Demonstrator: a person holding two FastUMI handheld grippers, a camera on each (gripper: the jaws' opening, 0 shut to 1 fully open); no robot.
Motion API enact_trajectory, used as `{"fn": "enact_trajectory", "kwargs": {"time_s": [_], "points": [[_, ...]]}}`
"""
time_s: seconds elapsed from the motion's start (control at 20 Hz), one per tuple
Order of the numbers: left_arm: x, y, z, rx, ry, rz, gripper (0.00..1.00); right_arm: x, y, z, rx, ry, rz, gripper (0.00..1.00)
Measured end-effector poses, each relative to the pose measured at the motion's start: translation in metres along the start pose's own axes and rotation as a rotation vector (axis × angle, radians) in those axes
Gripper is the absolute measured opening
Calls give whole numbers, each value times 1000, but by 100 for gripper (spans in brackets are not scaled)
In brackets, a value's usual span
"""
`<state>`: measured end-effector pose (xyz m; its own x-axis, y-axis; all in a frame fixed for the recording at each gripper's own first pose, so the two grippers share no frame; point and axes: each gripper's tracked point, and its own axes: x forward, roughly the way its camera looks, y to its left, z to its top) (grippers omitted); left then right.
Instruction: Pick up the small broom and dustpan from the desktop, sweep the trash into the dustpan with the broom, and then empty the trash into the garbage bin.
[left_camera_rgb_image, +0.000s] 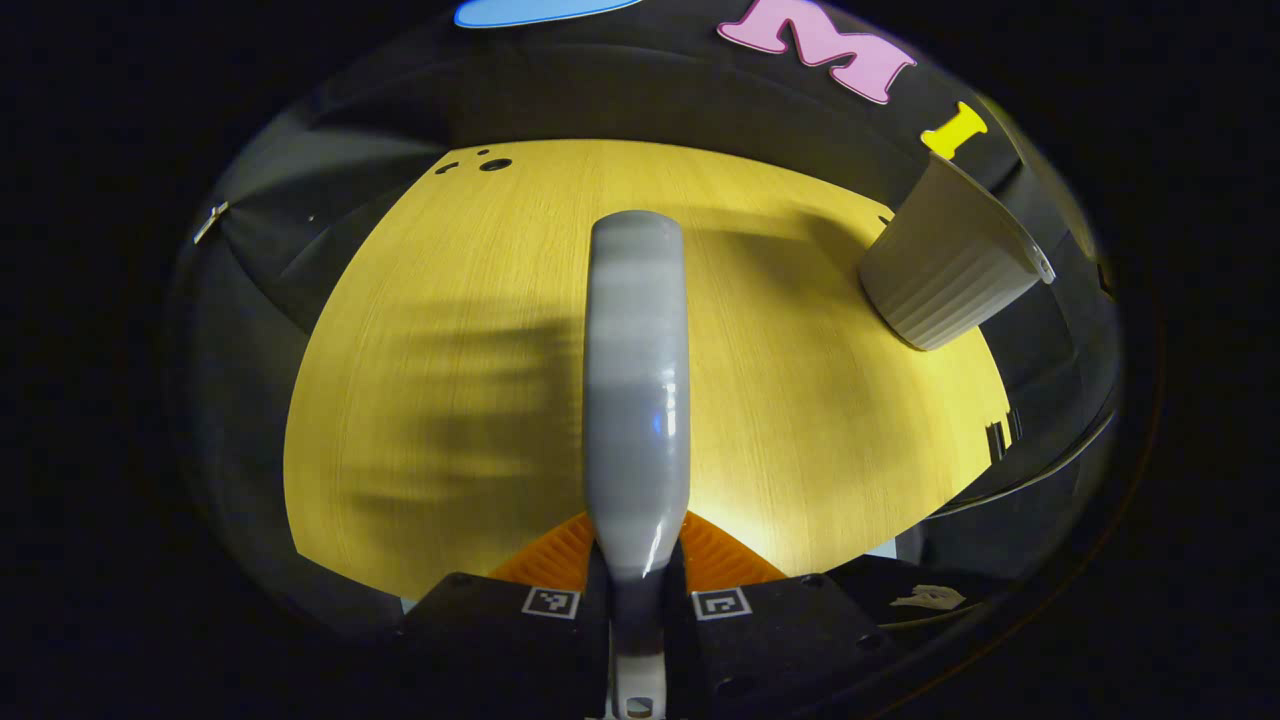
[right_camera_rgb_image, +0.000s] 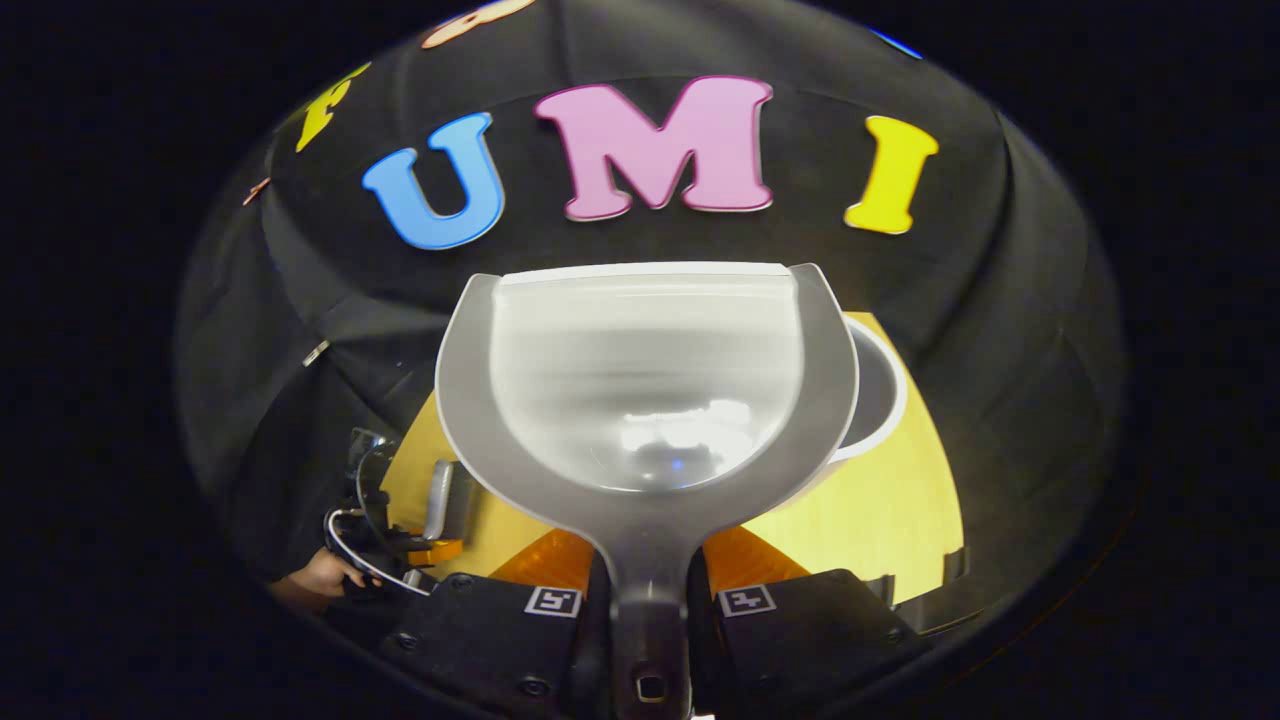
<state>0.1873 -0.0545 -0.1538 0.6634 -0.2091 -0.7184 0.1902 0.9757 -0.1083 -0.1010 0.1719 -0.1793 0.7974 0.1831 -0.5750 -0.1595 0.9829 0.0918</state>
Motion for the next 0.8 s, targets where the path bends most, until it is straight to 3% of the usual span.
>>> {"fn": "enact_trajectory", "kwargs": {"time_s": [0.05, 0.3, 0.35, 0.55, 0.8], "points": [[2, 4, 0, -6, 2, 6, 23, 8, 15, -8, -9, 22, 28, 34], [11, 17, 6, -15, 10, 35, 30, 79, 60, -74, 1, 194, 103, 35], [13, 20, 7, -12, 15, 40, 27, 92, 63, -89, 16, 236, 107, 35], [24, 25, 13, -11, 39, 55, 27, 136, 57, -154, 22, 361, 69, 35], [35, 28, 12, -4, 95, 85, 27, 186, 52, -199, 90, 444, 11, 35]]}}
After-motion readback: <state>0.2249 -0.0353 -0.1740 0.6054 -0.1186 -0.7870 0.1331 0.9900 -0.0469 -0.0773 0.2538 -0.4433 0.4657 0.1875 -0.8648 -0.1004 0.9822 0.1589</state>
